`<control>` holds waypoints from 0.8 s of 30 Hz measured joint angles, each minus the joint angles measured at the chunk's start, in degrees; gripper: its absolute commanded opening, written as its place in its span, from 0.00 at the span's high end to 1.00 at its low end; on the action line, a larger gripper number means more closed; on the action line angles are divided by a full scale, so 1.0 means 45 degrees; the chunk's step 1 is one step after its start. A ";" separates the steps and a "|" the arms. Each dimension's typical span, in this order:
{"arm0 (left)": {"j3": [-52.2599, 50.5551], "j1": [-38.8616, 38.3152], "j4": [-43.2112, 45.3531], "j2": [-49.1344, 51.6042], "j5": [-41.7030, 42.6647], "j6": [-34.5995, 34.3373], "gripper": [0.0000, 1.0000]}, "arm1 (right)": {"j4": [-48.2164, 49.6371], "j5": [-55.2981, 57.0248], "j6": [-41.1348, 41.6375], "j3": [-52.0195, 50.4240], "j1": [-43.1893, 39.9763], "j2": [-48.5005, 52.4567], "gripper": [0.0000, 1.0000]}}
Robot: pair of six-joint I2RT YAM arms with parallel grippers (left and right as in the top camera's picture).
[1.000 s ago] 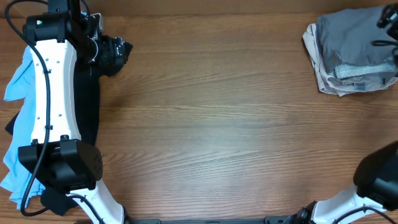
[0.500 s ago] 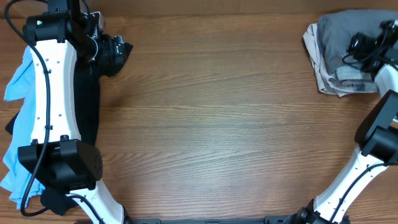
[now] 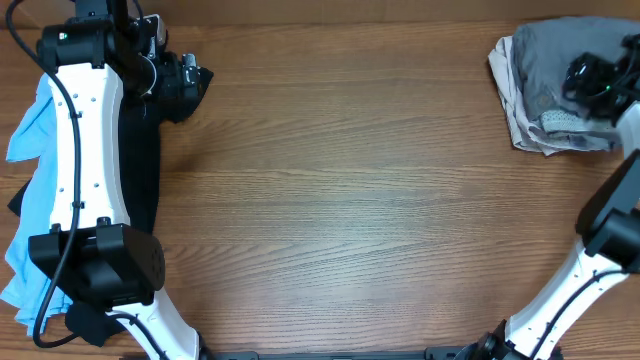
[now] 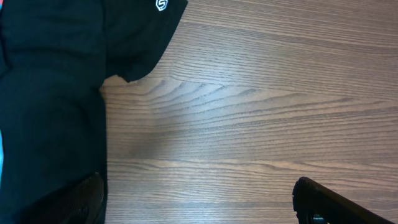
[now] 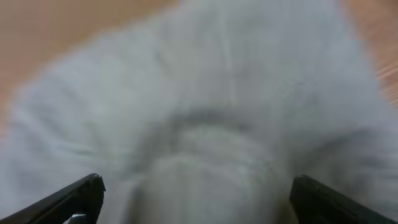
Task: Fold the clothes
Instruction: 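Adjust the shorts on the stack and open the right gripper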
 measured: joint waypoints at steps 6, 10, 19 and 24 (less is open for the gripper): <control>0.0000 0.0000 -0.0005 0.0000 0.0000 0.0000 0.00 | -0.2268 -0.0641 0.0180 0.0398 0.0568 -0.4153 0.00; 0.0000 0.0000 0.0000 0.0000 -0.0005 0.0000 0.00 | -0.3886 -0.1885 0.0180 0.0733 0.1263 -0.6708 0.00; 0.0000 0.0000 0.0005 0.0000 -0.0010 0.0000 0.00 | -0.7946 -0.3876 0.0214 0.0840 0.3560 -0.9515 0.00; 0.0000 0.0000 0.0010 0.0000 -0.0010 0.0000 0.00 | -0.9559 -0.4119 0.0772 0.0831 0.4653 -1.0394 0.00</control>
